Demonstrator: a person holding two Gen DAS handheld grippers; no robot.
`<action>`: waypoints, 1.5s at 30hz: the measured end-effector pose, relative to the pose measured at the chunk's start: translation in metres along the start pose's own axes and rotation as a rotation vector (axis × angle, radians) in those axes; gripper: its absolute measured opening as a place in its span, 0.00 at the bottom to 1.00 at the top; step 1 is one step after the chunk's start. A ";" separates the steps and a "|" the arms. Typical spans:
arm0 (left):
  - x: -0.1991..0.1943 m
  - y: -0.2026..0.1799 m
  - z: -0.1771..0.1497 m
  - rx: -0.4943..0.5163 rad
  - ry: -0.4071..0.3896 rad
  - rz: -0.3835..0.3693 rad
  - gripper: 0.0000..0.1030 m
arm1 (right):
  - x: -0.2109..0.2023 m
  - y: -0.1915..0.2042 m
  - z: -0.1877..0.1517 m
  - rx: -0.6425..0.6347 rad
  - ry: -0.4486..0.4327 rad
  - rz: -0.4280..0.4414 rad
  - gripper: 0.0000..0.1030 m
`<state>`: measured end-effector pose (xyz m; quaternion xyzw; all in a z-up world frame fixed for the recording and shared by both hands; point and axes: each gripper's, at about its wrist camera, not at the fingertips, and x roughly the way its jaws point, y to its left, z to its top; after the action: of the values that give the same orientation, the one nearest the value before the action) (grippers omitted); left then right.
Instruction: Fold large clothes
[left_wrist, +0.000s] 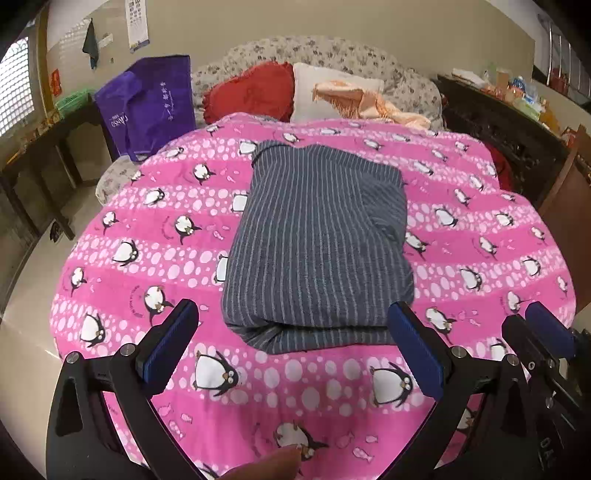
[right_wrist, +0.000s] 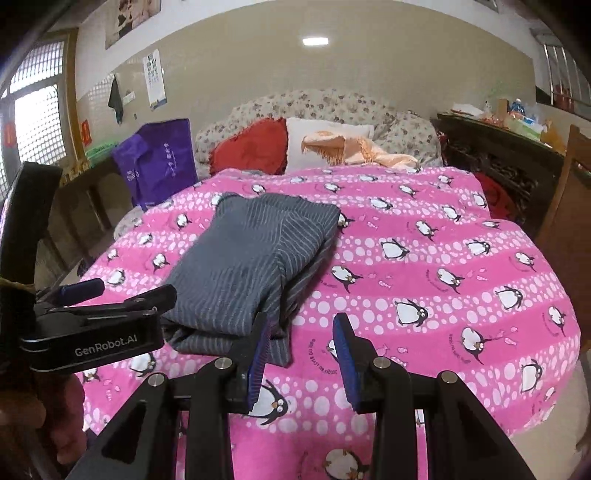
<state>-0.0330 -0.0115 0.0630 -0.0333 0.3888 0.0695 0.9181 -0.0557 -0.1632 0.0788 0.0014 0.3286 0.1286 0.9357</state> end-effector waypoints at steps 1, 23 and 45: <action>-0.005 0.000 0.000 0.000 -0.007 0.000 1.00 | -0.005 0.000 0.000 -0.001 -0.008 0.002 0.32; -0.100 -0.011 -0.026 0.015 -0.125 0.012 1.00 | -0.101 0.000 -0.012 0.060 -0.116 -0.028 0.36; -0.122 -0.004 -0.045 -0.023 -0.197 -0.035 1.00 | -0.134 0.024 -0.026 0.021 -0.232 -0.048 0.42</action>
<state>-0.1479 -0.0334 0.1192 -0.0437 0.2953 0.0607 0.9525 -0.1785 -0.1749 0.1427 0.0180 0.2191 0.1015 0.9702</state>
